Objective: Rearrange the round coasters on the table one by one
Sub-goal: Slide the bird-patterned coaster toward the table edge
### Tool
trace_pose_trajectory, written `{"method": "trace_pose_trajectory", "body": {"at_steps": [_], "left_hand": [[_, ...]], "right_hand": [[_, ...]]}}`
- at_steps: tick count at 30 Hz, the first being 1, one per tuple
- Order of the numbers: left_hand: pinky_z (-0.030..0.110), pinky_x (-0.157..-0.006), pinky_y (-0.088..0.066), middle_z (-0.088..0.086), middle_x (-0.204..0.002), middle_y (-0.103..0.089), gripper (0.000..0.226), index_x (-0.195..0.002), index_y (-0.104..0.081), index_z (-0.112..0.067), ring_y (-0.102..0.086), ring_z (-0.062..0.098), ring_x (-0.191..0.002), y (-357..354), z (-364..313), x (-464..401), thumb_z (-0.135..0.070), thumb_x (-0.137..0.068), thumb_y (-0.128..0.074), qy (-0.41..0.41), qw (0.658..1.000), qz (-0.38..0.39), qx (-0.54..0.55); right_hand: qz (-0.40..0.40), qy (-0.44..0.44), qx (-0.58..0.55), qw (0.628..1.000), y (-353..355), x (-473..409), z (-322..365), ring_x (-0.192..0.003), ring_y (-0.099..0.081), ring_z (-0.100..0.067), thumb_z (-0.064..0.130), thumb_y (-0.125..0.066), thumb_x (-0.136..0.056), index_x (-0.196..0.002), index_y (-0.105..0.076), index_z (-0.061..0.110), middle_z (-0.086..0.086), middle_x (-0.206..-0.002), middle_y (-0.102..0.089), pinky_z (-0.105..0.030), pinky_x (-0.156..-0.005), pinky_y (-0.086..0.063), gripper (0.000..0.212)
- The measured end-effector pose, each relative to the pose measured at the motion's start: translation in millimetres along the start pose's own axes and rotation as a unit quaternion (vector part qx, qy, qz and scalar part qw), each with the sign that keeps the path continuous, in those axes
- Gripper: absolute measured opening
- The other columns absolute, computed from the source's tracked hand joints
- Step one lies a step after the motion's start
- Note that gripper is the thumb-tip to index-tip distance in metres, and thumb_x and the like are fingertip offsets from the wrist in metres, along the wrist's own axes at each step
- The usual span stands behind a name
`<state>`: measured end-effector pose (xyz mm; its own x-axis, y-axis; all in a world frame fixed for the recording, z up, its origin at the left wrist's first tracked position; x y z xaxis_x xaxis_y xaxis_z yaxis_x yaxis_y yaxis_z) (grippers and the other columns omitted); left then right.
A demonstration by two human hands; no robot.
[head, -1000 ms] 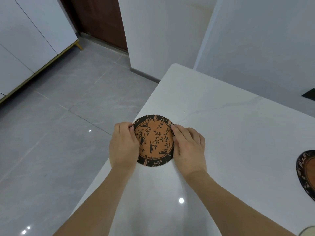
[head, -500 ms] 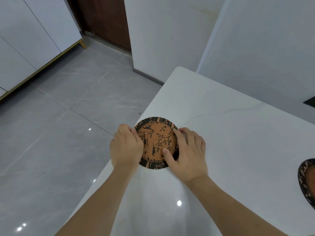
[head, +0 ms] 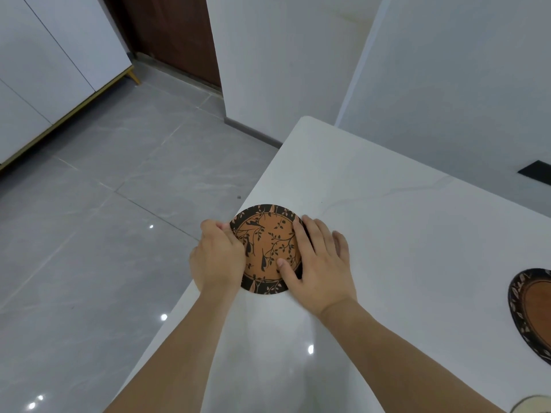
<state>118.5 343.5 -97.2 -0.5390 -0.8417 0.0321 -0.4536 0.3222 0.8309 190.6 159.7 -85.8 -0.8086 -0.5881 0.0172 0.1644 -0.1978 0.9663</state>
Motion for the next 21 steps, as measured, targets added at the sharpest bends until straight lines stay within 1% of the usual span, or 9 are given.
{"method": "trace_pose_trajectory", "body": {"at_steps": [2,4,7,9,12,17,19,21], "left_hand": [[0.023,-0.043,-0.023,-0.008,-0.056,-0.048,0.017,-0.09,-0.04,-0.018,-0.044,0.006,-0.045,0.4,-1.3,0.4,-0.029,-0.101,-0.033,-0.004,1.0,0.0,-0.003],[0.023,-0.042,-0.023,-0.006,-0.052,-0.05,0.018,-0.093,-0.038,-0.017,-0.045,0.009,-0.042,0.2,-4.1,1.2,-0.03,-0.101,-0.03,-0.017,1.0,0.004,-0.015],[0.023,-0.042,-0.025,-0.006,-0.052,-0.052,0.025,-0.099,-0.039,-0.019,-0.047,0.01,-0.042,-1.0,-10.2,1.7,-0.037,-0.101,-0.023,-0.04,0.998,0.017,-0.036],[0.022,-0.043,-0.024,-0.009,-0.056,-0.052,0.035,-0.101,-0.046,-0.021,-0.046,0.005,-0.047,-2.5,-13.5,1.1,-0.043,-0.101,-0.018,-0.053,0.997,0.025,-0.052],[0.021,-0.044,-0.024,-0.01,-0.058,-0.051,0.047,-0.09,-0.052,-0.022,-0.045,0.003,-0.049,-3.7,-14.7,1.2,-0.05,-0.099,-0.016,-0.058,0.996,0.031,-0.067],[0.023,-0.045,-0.027,-0.008,-0.058,-0.053,0.049,-0.087,-0.052,-0.02,-0.047,0.006,-0.049,-4.1,-14.6,0.8,-0.053,-0.099,-0.018,-0.051,0.995,0.025,-0.076],[0.025,-0.049,-0.033,-0.007,-0.063,-0.057,0.046,-0.094,-0.054,-0.019,-0.053,0.011,-0.053,-4.7,-16.4,1.4,-0.05,-0.099,-0.02,-0.062,0.995,0.026,-0.072],[0.03,-0.06,-0.042,-0.006,-0.081,-0.064,0.037,-0.112,-0.052,-0.019,-0.06,0.018,-0.069,-2.6,-18.0,4.6,-0.044,-0.099,-0.027,-0.078,0.996,0.016,-0.041]], "right_hand": [[0.016,-0.002,0.014,1.0,-4.3,-2.0,0.5,-0.146,-0.001,-0.015,0.058,-0.016,-0.093,-0.152,-0.008,0.022,0.002,-0.16,-0.012,-0.044,-0.117,0.003,0.069],[0.027,-0.009,0.016,0.999,-7.4,-3.1,-0.3,-0.146,0.007,-0.013,0.054,-0.01,-0.095,-0.152,-0.001,0.023,0.004,-0.161,-0.005,-0.044,-0.117,0.008,0.065],[0.035,-0.013,0.018,0.999,-9.1,-3.3,-1.3,-0.146,0.012,-0.013,0.048,-0.007,-0.097,-0.152,0.002,0.023,0.004,-0.161,0.0,-0.046,-0.117,0.009,0.061],[0.038,-0.012,0.019,0.999,-9.6,-3.8,-1.7,-0.145,0.014,-0.013,0.046,-0.006,-0.097,-0.152,0.004,0.023,0.003,-0.161,0.002,-0.046,-0.117,0.008,0.06],[0.036,-0.014,0.01,0.999,-9.2,-3.9,-1.6,-0.145,0.015,-0.012,0.045,-0.005,-0.097,-0.152,0.006,0.02,0.002,-0.161,0.004,-0.045,-0.117,0.009,0.06],[0.008,-0.04,-0.008,0.999,-6.3,-3.7,-5.5,-0.147,0.008,-0.014,0.041,-0.007,-0.098,-0.152,-0.003,0.015,-0.002,-0.161,-0.003,-0.042,-0.119,0.006,0.06],[-0.001,-0.04,-0.015,0.999,-6.5,-2.8,-5.2,-0.147,0.006,-0.014,0.04,-0.008,-0.098,-0.152,-0.006,0.015,-0.002,-0.161,-0.005,-0.041,-0.119,0.005,0.06],[-0.018,-0.045,-0.024,0.999,-4.4,-1.0,-6.7,-0.147,0.002,-0.015,0.041,-0.01,-0.098,-0.152,-0.011,0.014,-0.003,-0.161,-0.01,-0.041,-0.119,0.003,0.06]]}}
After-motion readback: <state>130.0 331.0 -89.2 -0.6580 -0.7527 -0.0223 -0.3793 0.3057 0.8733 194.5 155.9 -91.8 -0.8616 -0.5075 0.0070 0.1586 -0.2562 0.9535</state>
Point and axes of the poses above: each hand's wrist, its own x-axis away from the middle knuckle, its own y-axis out of the back of the hand, z = x × y, the point moved 7 cm from there along -x, towards the middle knuckle
